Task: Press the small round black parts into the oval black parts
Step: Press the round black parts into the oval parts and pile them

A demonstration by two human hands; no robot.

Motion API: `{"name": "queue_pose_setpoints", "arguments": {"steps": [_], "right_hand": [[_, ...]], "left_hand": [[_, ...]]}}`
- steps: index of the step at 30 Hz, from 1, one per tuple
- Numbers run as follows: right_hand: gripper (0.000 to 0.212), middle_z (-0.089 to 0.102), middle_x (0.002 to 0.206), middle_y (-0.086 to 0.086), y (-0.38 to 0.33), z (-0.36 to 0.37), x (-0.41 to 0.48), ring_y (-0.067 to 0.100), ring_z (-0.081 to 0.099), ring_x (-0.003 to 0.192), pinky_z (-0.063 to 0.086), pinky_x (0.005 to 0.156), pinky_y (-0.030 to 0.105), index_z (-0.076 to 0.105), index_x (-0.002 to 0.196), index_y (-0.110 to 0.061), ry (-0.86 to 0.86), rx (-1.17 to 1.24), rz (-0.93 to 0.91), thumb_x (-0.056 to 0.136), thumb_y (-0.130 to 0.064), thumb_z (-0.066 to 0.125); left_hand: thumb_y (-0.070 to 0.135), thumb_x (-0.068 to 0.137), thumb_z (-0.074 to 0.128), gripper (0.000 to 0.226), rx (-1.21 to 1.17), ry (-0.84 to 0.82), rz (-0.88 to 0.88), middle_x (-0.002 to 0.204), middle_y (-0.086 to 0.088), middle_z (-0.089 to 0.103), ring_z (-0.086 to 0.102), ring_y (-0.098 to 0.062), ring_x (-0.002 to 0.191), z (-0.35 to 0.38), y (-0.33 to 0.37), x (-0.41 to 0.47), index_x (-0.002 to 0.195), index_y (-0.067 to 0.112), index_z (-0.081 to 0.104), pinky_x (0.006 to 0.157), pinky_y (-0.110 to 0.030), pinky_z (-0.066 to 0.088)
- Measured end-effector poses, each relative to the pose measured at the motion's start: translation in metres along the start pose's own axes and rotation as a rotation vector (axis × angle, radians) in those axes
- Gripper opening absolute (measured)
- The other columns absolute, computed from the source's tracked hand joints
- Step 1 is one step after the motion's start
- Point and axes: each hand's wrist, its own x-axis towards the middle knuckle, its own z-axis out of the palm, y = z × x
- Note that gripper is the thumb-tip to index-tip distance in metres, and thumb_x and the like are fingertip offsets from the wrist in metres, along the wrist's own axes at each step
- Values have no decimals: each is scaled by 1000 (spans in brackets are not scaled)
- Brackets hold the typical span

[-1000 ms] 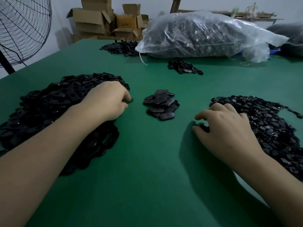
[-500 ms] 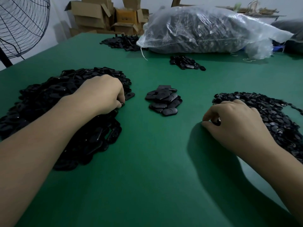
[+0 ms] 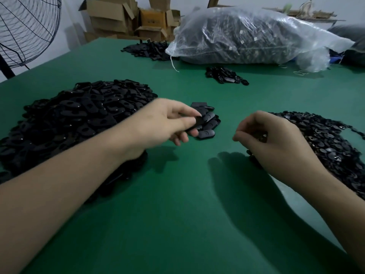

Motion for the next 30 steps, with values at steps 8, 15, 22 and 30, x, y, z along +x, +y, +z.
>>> {"name": "queue_pose_setpoints", "arguments": {"steps": [8, 15, 22, 30], "right_hand": [[4, 76, 84, 7, -12, 11, -8, 11, 61, 69, 48, 61, 19, 67, 98, -9, -158, 699, 134, 95, -9, 66], [24, 77, 87, 9, -12, 14, -8, 10, 64, 70, 53, 68, 18, 80, 94, -15, -207, 843, 180, 72, -24, 76], [28, 79, 86, 7, -19, 13, -11, 8, 66, 71, 54, 69, 17, 79, 96, -17, -185, 699, 107, 69, -25, 76], [27, 77, 78, 8, -25, 18, -15, 11, 63, 62, 53, 62, 19, 77, 96, -8, -175, 702, 122, 75, -25, 73]], "left_hand": [[-1, 100, 61, 35, -296, -36, 30, 99, -11, 78, 72, -14, 77, 26, -25, -24, 130, 15, 64, 73, -24, 59], [3, 90, 72, 43, -268, -51, 123, 94, -3, 79, 77, -17, 80, 33, -28, -29, 131, 13, 66, 71, -22, 60], [26, 83, 73, 38, -390, -103, 101, 91, -10, 79, 77, -18, 79, 31, -27, -27, 120, 16, 72, 70, -22, 59], [43, 91, 60, 37, -363, -67, 112, 90, -17, 78, 78, -24, 75, 34, -25, -28, 98, 10, 75, 64, -25, 60]]}}
